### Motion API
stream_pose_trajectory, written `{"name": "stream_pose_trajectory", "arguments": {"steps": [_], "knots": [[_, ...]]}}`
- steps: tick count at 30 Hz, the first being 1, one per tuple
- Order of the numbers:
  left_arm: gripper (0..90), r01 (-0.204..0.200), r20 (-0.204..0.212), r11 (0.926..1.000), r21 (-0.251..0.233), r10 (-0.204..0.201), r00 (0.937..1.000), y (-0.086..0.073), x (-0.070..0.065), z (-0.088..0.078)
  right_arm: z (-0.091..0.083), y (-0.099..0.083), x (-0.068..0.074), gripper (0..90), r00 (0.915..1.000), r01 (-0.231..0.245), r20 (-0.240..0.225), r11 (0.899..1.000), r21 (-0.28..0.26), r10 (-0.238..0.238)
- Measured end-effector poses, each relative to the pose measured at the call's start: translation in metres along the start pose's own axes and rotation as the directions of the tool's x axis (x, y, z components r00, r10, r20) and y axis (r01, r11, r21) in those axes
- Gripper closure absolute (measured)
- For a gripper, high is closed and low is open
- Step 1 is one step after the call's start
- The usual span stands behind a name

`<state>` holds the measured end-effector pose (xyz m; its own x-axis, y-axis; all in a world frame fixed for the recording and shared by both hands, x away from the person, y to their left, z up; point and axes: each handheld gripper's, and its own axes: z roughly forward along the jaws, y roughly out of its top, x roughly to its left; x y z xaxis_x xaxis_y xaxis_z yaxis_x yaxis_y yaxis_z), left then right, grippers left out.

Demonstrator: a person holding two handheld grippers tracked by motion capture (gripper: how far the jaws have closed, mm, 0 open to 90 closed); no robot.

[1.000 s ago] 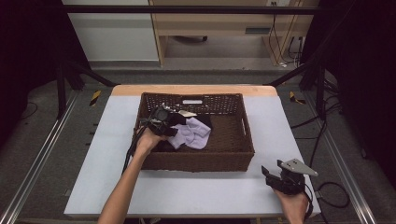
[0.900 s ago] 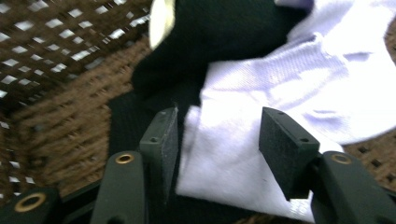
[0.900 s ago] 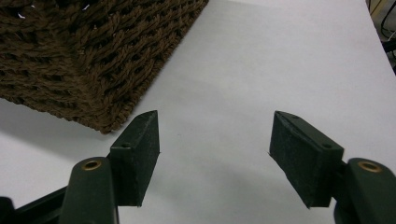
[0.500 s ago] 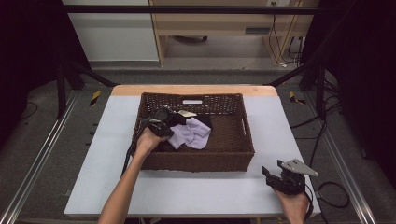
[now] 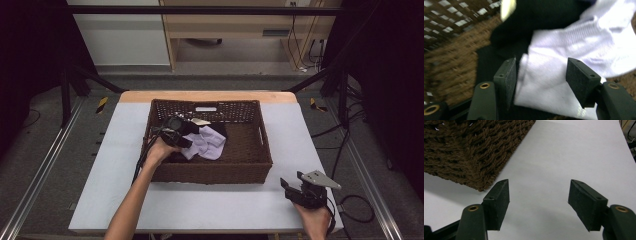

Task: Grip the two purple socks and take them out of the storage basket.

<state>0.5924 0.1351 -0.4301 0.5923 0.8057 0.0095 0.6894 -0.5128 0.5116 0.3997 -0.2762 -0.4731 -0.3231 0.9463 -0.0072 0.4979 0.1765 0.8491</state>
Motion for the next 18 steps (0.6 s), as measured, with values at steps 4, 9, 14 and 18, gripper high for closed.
{"name": "stream_pose_trajectory", "arguments": {"steps": [4,9,14,18], "knots": [[60.9,0.025,0.024,0.9983,0.053,-0.027,0.9994,0.001,0.001,0.001,0.001,0.0,0.0,33.7,1.0,0.002,0.0,1.0,0.002,-0.002],[83.8,0.081,0.05,0.9919,0.098,-0.086,0.995,0.001,0.005,-0.001,0.0,0.0,0.0,33.8,1.0,0.001,0.001,1.0,-0.001,-0.001],[85.5,0.102,0.067,0.9944,0.029,-0.104,0.9923,0.001,0.006,-0.008,0.0,0.0,-0.001,33.8,1.0,-0.002,0.003,1.0,0.002,0.002],[85.4,0.115,0.08,0.9869,-0.114,-0.106,0.9911,-0.003,0.006,-0.021,0.0,-0.001,-0.002,33.8,1.0,-0.002,0.004,1.0,0.003,0.002]]}}
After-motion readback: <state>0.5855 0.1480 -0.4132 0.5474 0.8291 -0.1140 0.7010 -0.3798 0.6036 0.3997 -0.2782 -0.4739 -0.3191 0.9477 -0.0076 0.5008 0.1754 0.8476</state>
